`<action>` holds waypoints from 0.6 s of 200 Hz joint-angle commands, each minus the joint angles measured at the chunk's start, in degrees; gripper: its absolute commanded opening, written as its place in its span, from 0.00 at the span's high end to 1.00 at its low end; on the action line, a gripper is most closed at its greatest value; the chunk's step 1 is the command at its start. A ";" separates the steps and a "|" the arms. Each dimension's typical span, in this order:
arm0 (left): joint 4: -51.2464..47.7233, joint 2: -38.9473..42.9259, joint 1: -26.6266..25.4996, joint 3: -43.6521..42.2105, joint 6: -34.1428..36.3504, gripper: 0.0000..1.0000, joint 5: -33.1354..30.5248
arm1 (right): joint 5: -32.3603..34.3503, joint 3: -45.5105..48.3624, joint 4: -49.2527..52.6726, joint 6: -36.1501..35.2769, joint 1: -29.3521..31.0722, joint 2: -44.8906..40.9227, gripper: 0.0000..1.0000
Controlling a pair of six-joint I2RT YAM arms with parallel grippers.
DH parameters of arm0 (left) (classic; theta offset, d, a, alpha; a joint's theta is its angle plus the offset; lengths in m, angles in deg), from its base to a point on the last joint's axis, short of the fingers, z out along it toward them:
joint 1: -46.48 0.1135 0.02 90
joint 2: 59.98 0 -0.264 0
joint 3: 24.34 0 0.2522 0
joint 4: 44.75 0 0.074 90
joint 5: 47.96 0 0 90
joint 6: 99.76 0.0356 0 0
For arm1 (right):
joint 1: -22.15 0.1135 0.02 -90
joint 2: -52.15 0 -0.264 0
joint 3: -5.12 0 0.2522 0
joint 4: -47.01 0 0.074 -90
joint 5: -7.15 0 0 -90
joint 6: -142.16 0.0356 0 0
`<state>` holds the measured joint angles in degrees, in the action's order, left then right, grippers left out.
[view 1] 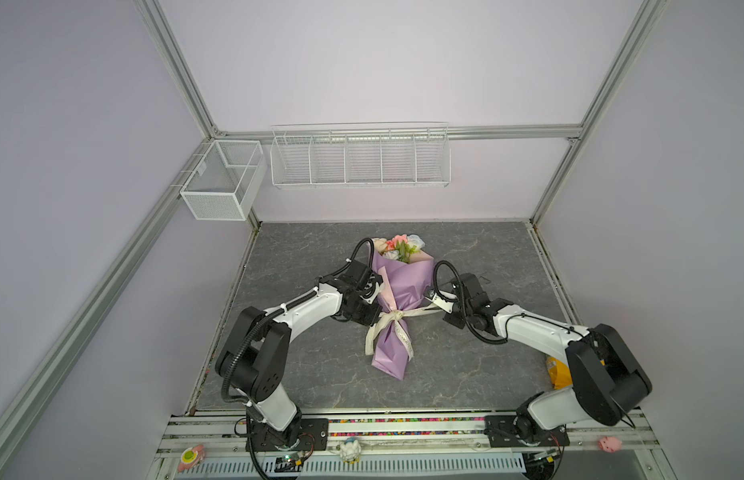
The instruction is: Tie the bouquet of fake flowers
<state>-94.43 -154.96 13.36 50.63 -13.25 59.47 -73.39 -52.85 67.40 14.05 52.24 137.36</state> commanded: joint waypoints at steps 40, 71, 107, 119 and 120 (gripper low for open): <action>-1.08 2.96 2.38 -2.67 -0.96 1.00 -1.04 | 1.90 1.67 0.75 0.91 -2.60 0.37 0.93; -1.92 2.26 2.51 -2.59 -1.36 1.00 -3.65 | 2.40 1.80 0.22 1.17 -2.76 1.52 0.93; -3.61 2.26 3.99 -2.85 -1.72 1.00 -6.93 | 3.99 2.02 0.42 1.71 -5.05 2.05 0.93; -4.19 2.00 4.97 -2.85 -1.29 1.00 -6.54 | 4.04 1.94 0.40 2.09 -5.59 2.07 0.93; -4.22 1.95 5.03 -2.85 -1.27 1.00 -6.58 | 3.98 1.94 0.40 2.13 -5.62 2.07 0.93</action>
<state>-93.99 -153.28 15.72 48.66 -14.06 57.65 -73.42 -52.06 67.27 14.66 49.11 138.76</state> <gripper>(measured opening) 0.047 0.071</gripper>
